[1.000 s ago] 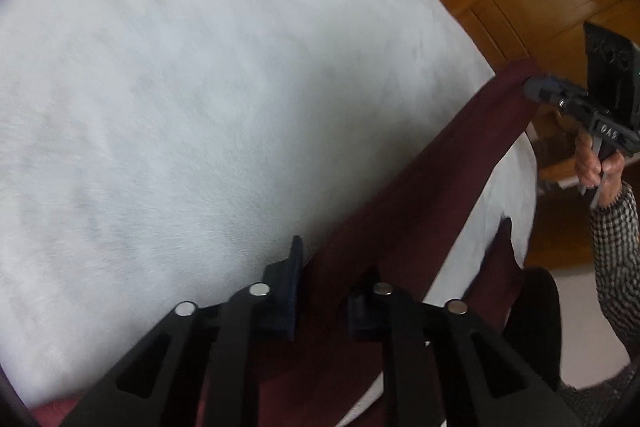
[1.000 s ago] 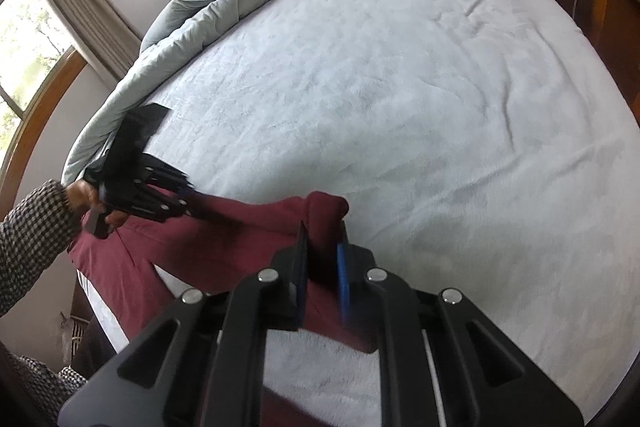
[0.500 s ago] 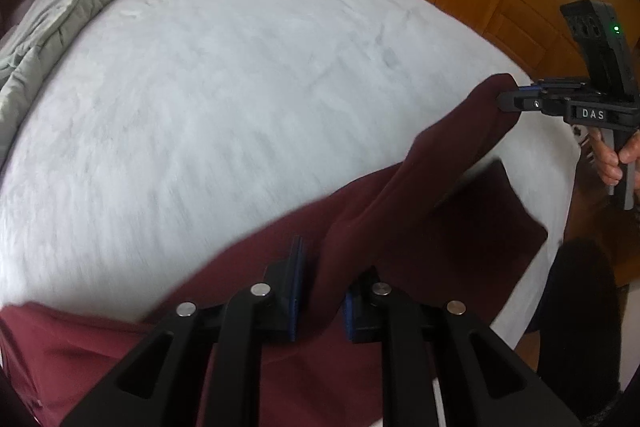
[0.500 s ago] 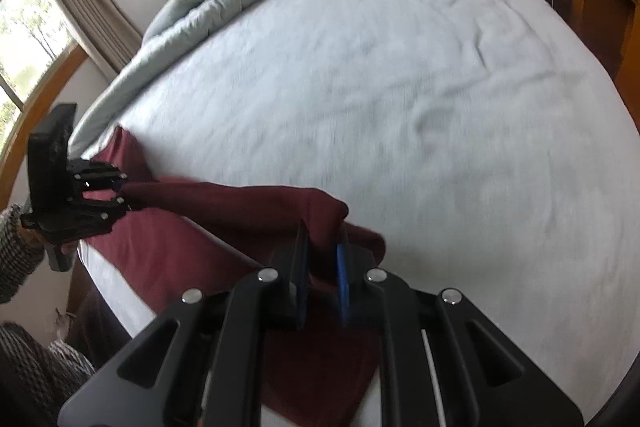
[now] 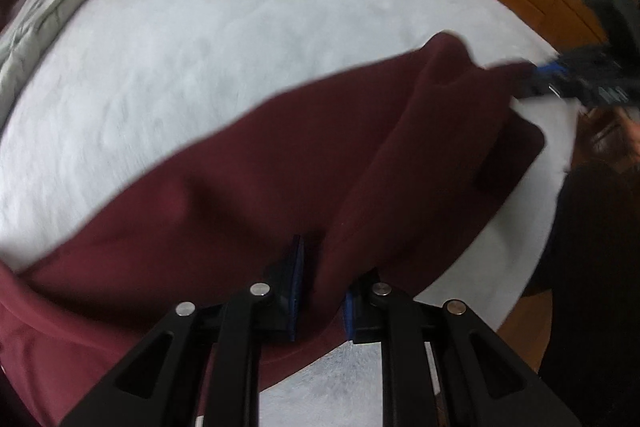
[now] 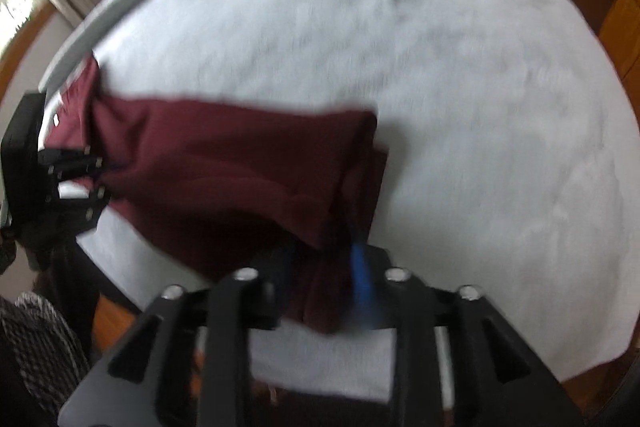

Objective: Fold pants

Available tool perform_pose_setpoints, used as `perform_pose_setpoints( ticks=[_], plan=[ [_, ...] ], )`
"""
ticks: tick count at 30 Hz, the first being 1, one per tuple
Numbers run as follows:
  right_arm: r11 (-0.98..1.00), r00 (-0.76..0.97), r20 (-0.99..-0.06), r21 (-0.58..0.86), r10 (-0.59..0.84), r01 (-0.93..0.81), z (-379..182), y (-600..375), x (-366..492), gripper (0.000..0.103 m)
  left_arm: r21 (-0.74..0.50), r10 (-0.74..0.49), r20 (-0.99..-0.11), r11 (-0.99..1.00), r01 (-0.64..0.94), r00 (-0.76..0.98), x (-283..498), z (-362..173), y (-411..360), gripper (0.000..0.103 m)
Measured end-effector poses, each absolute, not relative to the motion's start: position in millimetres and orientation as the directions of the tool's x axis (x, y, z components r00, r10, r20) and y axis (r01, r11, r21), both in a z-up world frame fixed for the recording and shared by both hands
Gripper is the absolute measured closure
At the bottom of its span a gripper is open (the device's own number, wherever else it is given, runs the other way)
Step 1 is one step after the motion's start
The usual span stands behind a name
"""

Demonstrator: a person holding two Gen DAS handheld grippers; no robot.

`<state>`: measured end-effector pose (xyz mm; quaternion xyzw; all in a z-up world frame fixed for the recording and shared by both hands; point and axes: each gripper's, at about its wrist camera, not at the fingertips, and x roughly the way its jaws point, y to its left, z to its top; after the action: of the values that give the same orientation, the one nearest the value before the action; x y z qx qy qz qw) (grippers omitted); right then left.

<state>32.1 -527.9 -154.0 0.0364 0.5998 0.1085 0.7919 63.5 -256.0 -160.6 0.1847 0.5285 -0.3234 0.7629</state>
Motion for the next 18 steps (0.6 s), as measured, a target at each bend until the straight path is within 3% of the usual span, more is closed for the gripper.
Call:
perform_pose_setpoints(
  ticks=[2,8,10,12,16,18],
  plan=[
    [0.977,0.263,-0.943,0.173,0.202,-0.127,-148.2,-528.1,24.3,0.031,-0.075,-0.309,-0.922,0.735,0.673,0.234,63.9,-162.4,-254.7,0.086],
    [0.908,0.378,-0.84,0.418,0.389,-0.004,-114.6,-563.5,22.0,0.019,-0.089,-0.338,-0.911,0.72,0.689,0.235,62.2,-159.5,-251.1,0.086],
    [0.885,0.37,-0.826,0.466,0.425,0.024,-120.7,-566.5,35.2,0.025,-0.106,-0.347,-0.909,0.727,0.679,0.23,61.8,-159.5,-249.3,0.086],
    [0.87,0.333,-0.827,0.492,0.454,0.035,-134.4,-558.5,48.8,0.037,-0.11,-0.35,-0.907,0.732,0.672,0.234,61.6,-161.4,-246.1,0.086],
    [0.895,0.248,-0.881,0.436,0.403,0.091,-161.8,-543.2,70.0,0.036,-0.107,-0.348,-0.907,0.736,0.669,0.237,60.6,-164.5,-244.4,0.085],
    [0.888,0.235,-0.876,0.452,0.422,0.09,-173.1,-539.3,73.1,0.054,-0.107,-0.343,-0.909,0.74,0.664,0.235,61.2,-164.3,-243.4,0.085]
  ],
)
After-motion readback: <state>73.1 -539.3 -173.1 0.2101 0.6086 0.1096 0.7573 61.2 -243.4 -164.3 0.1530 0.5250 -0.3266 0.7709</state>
